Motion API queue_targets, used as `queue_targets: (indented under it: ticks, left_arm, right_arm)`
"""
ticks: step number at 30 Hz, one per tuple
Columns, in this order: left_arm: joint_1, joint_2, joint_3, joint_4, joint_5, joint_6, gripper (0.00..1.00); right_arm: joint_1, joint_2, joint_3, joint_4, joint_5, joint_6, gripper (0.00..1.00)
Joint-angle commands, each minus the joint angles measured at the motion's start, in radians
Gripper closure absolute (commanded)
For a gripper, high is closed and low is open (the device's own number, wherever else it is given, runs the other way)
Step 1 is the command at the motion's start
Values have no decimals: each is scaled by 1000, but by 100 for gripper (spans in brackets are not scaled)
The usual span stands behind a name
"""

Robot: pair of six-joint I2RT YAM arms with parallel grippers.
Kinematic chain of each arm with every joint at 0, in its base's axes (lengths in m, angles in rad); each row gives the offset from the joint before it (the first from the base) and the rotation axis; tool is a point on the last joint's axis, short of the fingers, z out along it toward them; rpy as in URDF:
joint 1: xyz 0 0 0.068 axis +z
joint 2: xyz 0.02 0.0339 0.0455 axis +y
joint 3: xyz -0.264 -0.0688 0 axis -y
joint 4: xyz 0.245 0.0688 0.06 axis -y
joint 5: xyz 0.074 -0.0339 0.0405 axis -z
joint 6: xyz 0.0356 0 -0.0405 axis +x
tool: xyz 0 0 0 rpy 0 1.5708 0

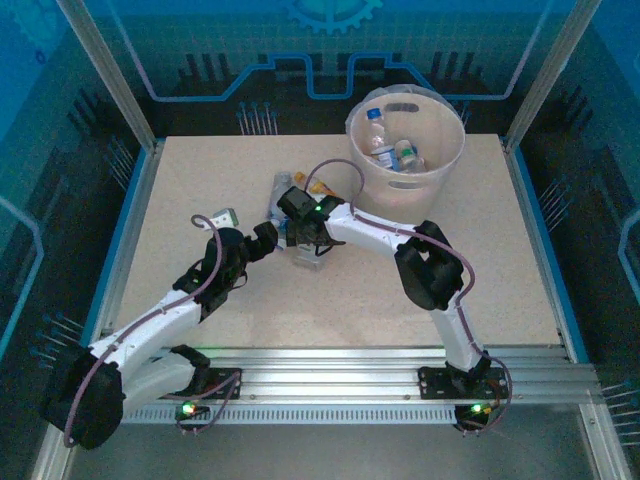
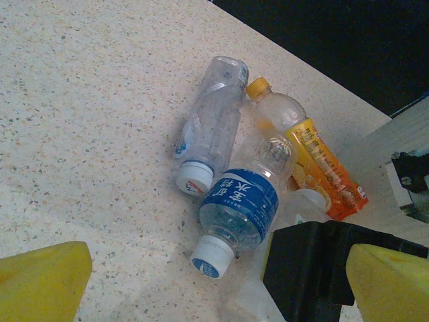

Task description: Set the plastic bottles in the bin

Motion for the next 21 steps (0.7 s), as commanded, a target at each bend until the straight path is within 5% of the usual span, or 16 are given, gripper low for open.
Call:
queue_targets:
  ticks: [1, 21]
  left_arm:
    - [8, -5, -8, 23, 15, -8, 1]
    - [8, -4, -10, 30, 24, -20, 1]
  right_arm:
    - [-12, -8, -34, -47, -26, -13, 0]
    - [-8, -162, -216, -15, -103, -8, 0]
